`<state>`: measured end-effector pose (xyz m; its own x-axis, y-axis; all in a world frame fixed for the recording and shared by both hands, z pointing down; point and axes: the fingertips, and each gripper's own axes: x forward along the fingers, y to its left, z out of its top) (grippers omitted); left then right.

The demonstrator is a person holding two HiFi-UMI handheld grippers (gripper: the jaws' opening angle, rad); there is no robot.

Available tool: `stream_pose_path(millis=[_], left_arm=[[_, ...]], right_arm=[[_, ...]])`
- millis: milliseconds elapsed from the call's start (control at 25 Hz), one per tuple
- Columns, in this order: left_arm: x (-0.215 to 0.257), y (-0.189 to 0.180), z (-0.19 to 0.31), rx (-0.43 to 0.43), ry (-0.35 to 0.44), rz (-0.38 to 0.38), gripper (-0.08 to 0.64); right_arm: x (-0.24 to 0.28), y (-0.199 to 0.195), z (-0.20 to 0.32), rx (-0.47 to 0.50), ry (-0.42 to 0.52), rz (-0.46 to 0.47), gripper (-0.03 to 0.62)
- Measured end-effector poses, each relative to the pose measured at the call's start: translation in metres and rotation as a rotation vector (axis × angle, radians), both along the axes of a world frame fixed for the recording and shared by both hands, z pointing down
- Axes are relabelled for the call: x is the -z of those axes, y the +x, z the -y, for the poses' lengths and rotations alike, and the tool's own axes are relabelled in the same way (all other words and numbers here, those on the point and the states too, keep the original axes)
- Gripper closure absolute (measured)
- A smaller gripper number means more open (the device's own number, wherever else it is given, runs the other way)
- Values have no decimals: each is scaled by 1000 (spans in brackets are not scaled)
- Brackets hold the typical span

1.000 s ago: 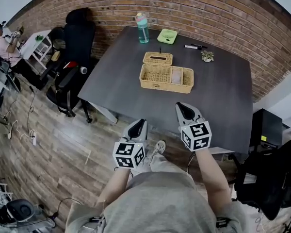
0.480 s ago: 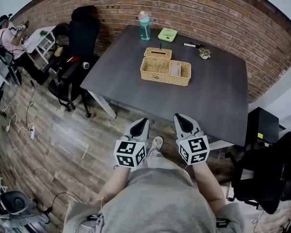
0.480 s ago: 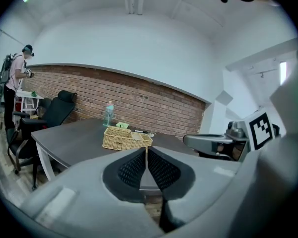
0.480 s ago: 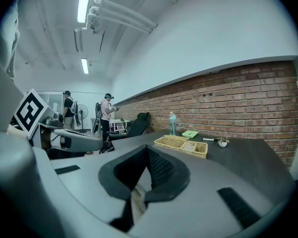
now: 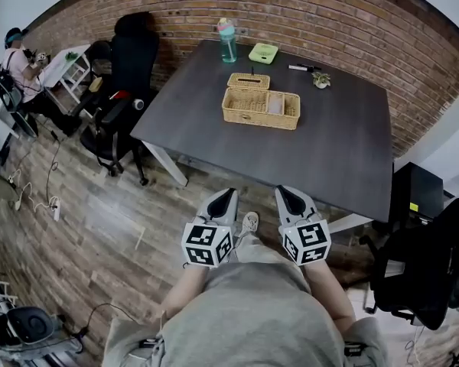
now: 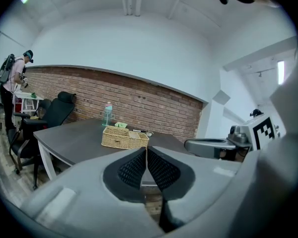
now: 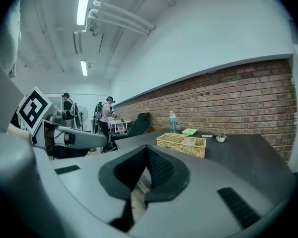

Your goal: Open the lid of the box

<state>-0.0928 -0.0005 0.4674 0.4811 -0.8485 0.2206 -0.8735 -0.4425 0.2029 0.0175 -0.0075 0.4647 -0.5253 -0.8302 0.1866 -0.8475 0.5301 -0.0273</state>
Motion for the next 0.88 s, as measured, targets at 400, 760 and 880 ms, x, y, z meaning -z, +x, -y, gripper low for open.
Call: stream_pose_path(millis=[400,760,880], left_arm=[[1,3,-4,-6,-5,8,537],[-2,2,-3,-10,-13,-1,537],[-3,0,-2,-3,-20,-5,537]], right_arm=[[1,5,-7,-25,5,0,591],[1,6,-11,-36,8,14,591],[1,8,-11,-39,3,18,591]])
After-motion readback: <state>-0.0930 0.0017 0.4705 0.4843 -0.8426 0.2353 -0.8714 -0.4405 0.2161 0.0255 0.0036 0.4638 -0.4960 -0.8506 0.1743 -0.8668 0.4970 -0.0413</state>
